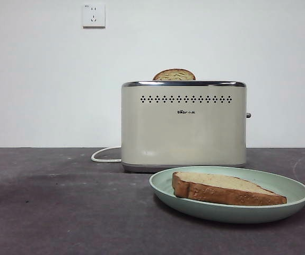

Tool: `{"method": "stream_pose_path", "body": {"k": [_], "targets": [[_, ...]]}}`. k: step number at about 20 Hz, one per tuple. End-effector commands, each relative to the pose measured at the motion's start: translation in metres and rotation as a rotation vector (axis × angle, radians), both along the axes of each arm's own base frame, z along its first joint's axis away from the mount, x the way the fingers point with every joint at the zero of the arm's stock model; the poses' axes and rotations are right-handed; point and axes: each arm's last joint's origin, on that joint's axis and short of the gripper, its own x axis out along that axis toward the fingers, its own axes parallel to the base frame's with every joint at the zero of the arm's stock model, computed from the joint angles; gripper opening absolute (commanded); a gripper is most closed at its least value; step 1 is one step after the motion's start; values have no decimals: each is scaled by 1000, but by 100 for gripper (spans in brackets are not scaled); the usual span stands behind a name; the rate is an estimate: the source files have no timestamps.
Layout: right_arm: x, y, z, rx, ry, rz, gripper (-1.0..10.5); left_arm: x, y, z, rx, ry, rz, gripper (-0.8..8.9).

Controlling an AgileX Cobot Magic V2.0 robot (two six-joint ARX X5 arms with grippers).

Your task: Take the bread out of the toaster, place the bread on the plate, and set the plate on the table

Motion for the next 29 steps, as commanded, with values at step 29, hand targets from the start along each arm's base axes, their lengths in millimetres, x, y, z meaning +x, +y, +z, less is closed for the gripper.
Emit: {"method": "stream_pose_path", "body": {"k": [29], "targets": [[2, 1, -2, -19, 22, 3, 3, 22, 16, -54, 67, -730, 123, -3]]}}
